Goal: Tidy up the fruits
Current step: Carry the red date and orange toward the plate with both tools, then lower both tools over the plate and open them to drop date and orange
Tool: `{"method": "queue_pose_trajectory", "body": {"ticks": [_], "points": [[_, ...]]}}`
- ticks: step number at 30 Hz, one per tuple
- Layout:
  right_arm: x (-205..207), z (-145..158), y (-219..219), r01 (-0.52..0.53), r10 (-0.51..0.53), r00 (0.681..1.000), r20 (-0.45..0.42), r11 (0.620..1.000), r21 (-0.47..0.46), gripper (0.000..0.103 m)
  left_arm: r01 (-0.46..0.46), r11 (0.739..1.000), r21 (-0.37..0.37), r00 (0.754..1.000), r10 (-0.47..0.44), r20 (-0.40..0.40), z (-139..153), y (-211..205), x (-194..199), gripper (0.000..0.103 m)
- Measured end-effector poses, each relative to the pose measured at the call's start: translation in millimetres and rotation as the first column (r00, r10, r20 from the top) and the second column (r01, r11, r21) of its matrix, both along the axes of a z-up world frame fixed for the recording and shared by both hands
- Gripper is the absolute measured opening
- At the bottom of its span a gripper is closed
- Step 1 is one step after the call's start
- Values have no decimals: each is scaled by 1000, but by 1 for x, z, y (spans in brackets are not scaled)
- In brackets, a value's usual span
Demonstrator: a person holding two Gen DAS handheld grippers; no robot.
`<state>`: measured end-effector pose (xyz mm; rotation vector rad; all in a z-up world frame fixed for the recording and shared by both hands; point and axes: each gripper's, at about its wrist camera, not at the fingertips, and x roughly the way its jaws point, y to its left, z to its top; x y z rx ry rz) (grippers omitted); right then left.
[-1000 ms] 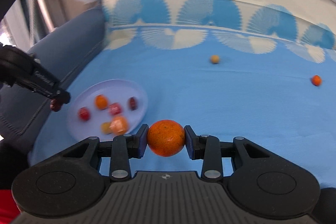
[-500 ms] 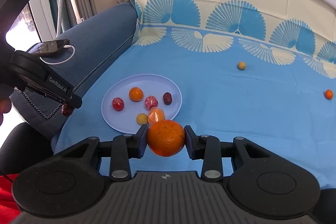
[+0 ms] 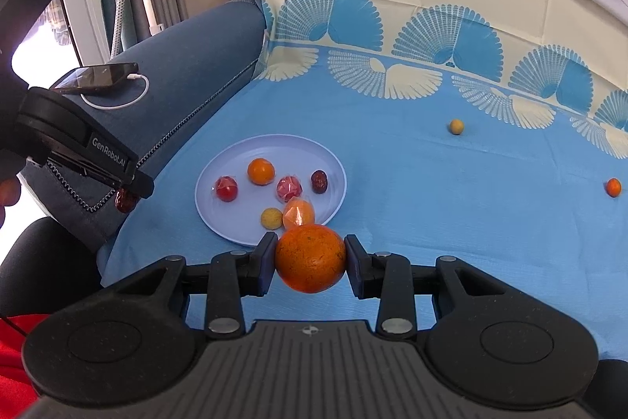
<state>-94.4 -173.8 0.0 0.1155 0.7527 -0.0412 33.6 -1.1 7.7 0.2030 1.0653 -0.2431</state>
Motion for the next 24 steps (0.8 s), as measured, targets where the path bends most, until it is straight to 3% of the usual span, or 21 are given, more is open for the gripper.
{"method": "queue_pose_trajectory", "body": {"ticks": [24], "points": [[22,-13,-1,-5,6,999,-50,1000,12,38,-9,1000,-3,1000,9,-26,-7,-4,22,22]]}}
